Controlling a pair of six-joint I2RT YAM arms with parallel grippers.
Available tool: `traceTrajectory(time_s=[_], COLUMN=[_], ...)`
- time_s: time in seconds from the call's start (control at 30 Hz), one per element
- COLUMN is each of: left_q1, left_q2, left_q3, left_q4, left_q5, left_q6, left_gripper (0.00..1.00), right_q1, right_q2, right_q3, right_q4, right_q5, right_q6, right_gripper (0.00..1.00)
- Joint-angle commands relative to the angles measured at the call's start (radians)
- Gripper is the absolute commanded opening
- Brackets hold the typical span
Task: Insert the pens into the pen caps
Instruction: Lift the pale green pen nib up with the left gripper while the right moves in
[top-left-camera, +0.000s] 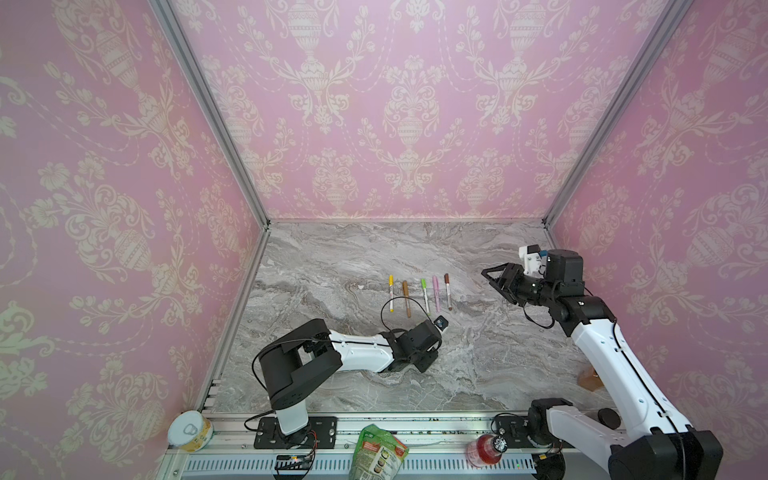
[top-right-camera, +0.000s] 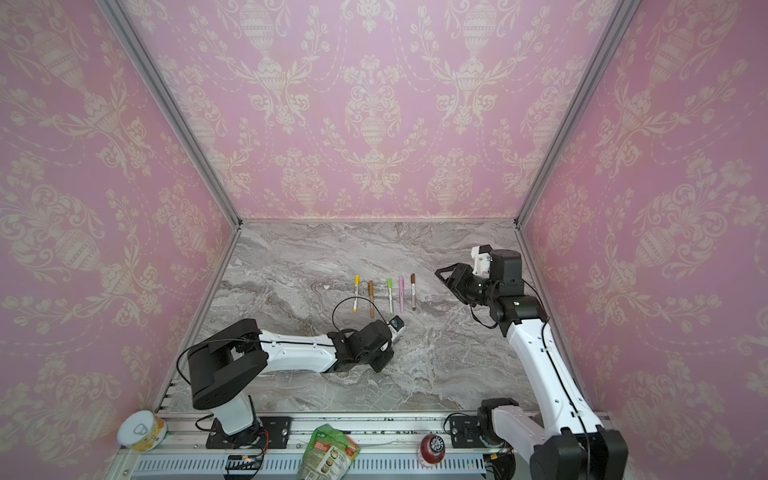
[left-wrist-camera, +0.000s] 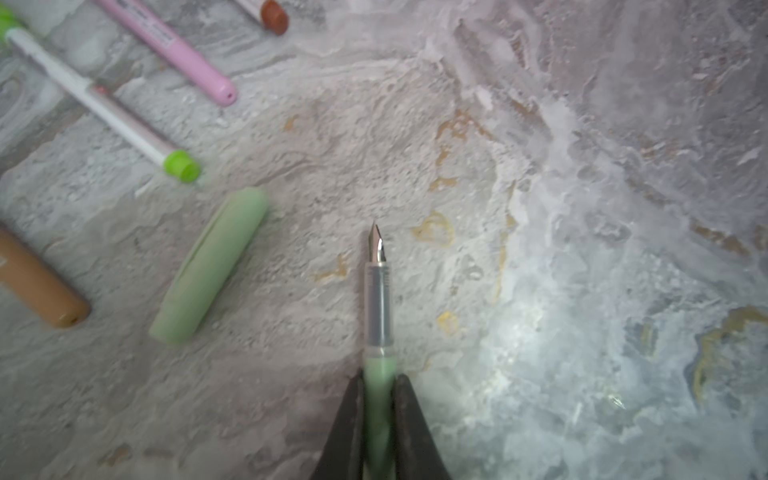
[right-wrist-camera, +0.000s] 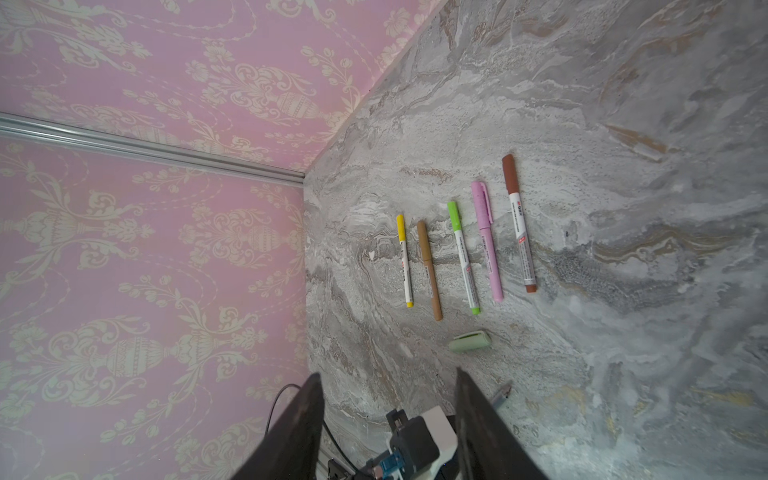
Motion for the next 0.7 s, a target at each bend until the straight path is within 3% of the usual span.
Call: traceTrajectory(time_s=[0.0,0.27,0.67], left_q1=[0.044,0.112,0.127], left_q2=[-0.053,-0.228,-0.383], left_q3=[-0.067,-0.124,-0.127], left_q4=[0.001,0.086,0.142], left_q5=[-0.006,0.051,0.091], left_q6=[-0.072,-0.112,-0.171], left_gripper=[0.10,0.11,0.12], right_q1=[0.003,0.139,0.419], right_q2=[-0.018,-0.017,0.135], right_q3=[-0.026,-0.095,-0.144], right_q4=[-0.017,0.031,0.225], right_q5=[-0.031,-0.019,0.079], right_q6=[-0.062,-0.091,-0.001], right_gripper=[0.54,0.67,0.68])
